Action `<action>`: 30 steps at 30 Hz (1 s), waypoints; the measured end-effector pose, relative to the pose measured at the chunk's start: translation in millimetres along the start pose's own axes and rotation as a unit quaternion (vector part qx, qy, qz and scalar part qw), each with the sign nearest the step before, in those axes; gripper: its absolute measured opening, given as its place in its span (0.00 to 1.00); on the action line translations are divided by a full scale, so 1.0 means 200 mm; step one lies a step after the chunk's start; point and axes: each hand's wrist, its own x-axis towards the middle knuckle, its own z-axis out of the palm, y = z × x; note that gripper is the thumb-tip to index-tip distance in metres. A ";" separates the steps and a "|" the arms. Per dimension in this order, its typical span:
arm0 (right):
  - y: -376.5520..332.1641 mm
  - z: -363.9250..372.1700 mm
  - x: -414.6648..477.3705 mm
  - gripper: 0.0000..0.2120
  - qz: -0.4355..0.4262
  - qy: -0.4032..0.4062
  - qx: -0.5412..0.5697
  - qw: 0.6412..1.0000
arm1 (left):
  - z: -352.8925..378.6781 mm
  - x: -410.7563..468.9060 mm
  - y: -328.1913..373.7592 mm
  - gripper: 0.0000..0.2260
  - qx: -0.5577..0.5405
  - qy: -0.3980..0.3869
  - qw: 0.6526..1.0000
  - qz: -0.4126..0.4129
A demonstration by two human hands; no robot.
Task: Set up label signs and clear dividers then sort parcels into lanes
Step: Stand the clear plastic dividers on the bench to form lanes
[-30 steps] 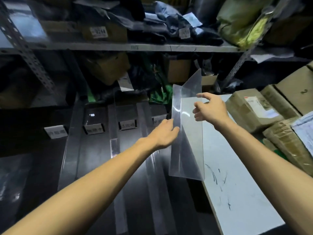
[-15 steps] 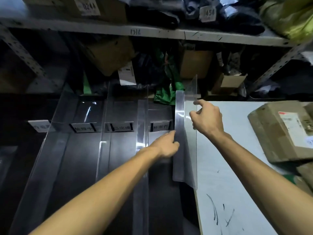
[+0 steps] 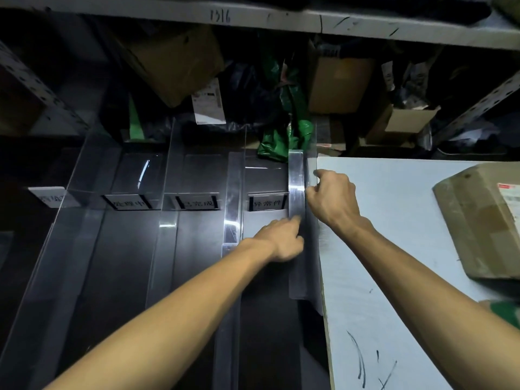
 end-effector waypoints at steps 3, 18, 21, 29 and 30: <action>0.00 0.02 0.01 0.15 0.003 -0.028 -0.013 1.000 | 0.01 0.03 0.00 0.25 0.008 -0.007 1.000 0.004; 0.05 0.08 0.06 0.04 0.039 -0.082 -0.045 0.995 | 0.02 0.14 -0.02 0.24 0.150 -0.048 0.987 0.034; 0.04 0.08 0.11 0.03 0.029 -0.070 -0.047 0.996 | 0.01 0.15 -0.03 0.24 0.140 -0.031 0.989 0.035; 0.05 0.11 0.13 0.01 0.010 -0.061 -0.061 0.996 | 0.04 0.19 -0.01 0.30 0.208 -0.012 0.976 0.059; 0.05 0.11 0.13 0.01 0.009 -0.059 -0.060 0.996 | 0.04 0.19 -0.02 0.31 0.204 -0.013 0.977 0.058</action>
